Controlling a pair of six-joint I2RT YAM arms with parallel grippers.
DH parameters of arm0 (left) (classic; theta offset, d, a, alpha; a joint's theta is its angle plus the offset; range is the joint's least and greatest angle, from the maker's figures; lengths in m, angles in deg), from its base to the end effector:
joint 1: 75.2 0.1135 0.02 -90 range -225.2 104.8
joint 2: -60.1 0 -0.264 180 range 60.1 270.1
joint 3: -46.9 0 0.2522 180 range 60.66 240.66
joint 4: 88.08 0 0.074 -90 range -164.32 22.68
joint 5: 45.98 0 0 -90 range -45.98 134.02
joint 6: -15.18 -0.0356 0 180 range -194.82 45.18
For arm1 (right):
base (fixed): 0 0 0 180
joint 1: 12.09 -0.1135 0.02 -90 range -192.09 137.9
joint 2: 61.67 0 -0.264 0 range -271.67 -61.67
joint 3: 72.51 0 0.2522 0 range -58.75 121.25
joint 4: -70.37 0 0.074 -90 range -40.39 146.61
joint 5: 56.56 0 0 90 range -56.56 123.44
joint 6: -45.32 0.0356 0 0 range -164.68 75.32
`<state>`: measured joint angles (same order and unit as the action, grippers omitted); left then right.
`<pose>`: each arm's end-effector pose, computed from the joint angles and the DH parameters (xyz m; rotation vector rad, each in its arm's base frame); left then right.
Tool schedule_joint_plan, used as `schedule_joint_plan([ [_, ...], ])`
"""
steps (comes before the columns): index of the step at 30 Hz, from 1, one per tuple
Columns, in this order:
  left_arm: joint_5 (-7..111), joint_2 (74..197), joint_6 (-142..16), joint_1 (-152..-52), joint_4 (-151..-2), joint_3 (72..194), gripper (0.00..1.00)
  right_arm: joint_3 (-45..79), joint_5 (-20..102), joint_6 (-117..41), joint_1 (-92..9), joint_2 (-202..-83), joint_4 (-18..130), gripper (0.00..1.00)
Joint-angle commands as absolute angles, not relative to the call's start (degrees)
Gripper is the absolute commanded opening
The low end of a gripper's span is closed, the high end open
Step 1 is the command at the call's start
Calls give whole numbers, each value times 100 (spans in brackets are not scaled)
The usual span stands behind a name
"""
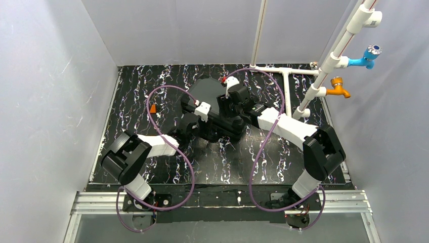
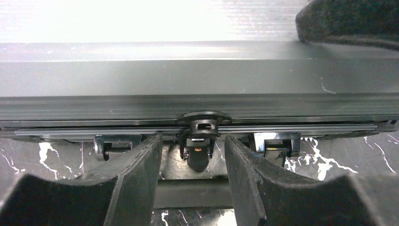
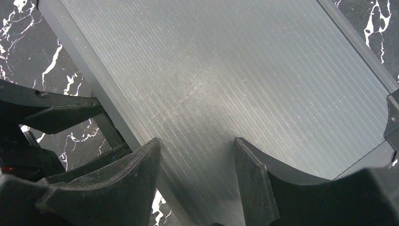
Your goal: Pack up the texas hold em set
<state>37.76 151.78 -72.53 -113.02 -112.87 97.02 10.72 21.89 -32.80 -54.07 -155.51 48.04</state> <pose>0.2561 -0.1939 0.1785 0.5003 1.8115 -0.3820 0.2850 0.2468 0.2713 -0.4437 2.1050 0.3352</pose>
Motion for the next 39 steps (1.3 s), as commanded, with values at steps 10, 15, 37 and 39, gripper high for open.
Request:
schedule_joint_plan([
  [10, 3294, 15520, -7238, -11530, -12524, 9542, 35, 1121, 2434, -3194, -5415, -15681, 4787, 64],
  [15, 3224, 15308, -7286, -11579, -12538, 9341, 23, 1104, 2430, -3177, -5415, -15767, 4785, 64],
  [37, 2540, 12517, -6519, -11598, -11256, 8053, 69, 1476, 2714, -3241, -5419, -15932, 4636, 61],
  [39, 2415, 12272, -6315, -11604, -11052, 7983, 69, 1538, 2832, -3248, -5424, -15931, 4694, 60],
])
